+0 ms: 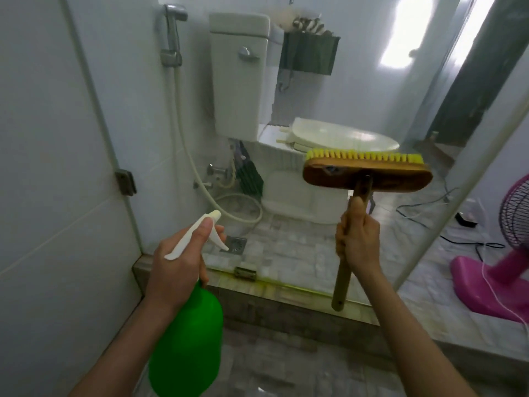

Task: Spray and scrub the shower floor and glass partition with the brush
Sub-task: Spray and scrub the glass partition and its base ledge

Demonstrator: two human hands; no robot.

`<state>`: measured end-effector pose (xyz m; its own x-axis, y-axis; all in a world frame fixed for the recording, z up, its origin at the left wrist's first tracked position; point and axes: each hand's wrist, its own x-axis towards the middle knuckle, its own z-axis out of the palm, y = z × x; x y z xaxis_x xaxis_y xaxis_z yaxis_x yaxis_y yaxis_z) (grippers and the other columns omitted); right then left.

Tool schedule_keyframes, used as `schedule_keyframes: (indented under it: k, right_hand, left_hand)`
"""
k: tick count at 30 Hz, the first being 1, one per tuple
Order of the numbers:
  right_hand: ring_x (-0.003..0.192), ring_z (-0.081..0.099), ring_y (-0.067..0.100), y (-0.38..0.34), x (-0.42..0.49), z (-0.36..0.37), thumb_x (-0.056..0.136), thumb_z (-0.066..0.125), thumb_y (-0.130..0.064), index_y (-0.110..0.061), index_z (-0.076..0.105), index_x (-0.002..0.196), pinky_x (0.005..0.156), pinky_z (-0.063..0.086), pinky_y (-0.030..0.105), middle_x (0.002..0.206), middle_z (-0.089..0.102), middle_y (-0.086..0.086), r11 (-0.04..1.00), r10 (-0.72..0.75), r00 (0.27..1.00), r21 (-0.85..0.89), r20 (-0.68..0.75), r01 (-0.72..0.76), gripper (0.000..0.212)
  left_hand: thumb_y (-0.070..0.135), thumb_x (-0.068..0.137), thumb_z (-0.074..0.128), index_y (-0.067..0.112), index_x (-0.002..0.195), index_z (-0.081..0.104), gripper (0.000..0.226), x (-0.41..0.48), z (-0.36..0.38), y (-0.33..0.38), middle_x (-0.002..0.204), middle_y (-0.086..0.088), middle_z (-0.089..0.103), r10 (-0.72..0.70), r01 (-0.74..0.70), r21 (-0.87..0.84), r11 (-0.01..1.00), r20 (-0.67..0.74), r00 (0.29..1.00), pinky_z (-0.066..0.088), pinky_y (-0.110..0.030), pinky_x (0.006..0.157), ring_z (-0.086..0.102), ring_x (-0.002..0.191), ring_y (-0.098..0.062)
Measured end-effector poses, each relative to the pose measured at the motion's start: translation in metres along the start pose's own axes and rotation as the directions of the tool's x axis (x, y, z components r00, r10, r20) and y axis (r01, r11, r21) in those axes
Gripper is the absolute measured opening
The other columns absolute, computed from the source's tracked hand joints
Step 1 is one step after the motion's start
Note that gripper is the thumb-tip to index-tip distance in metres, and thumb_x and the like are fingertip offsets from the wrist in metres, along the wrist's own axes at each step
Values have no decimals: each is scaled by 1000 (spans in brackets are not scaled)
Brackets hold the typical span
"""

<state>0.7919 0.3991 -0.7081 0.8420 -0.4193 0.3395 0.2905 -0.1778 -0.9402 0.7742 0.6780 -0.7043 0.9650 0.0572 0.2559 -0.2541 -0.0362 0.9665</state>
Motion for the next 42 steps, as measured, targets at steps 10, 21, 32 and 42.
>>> schedule_keyframes:
  k: [10,21,32,42]
  right_hand:
    - [46,38,17,218,-132,-58,60,34,-96,-18,38,53,51,32,34,47,37,8,804,493,846,-264,-204,-533,79]
    - [40,40,19,180,-134,87,82,38,-74,-17,37,52,44,35,29,44,39,1,699,715,695,-107,72,-708,64]
    - [32,34,16,189,-135,-61,87,32,-72,-19,35,49,39,30,23,41,33,1,688,676,699,-143,-231,-712,65]
    - [34,31,14,142,-105,-29,85,35,-71,-24,35,49,41,26,22,41,32,-5,861,504,850,12,-153,-508,59]
  left_hand:
    - [43,99,52,33,97,75,26,-26,-1,-46,90,11,80,-113,116,77,990,-35,993,42,-25,40,48,35,-19]
    - [38,105,49,31,99,74,27,-31,-8,-62,93,4,79,-144,150,112,982,-61,988,39,-22,37,47,36,-17]
    - [64,84,53,32,95,77,41,-37,-30,-66,96,4,79,-146,150,106,983,-47,988,41,-21,38,53,52,-33]
    - [44,104,48,13,106,77,42,-36,8,-54,99,15,78,-146,138,144,980,51,988,43,-21,38,56,51,-21]
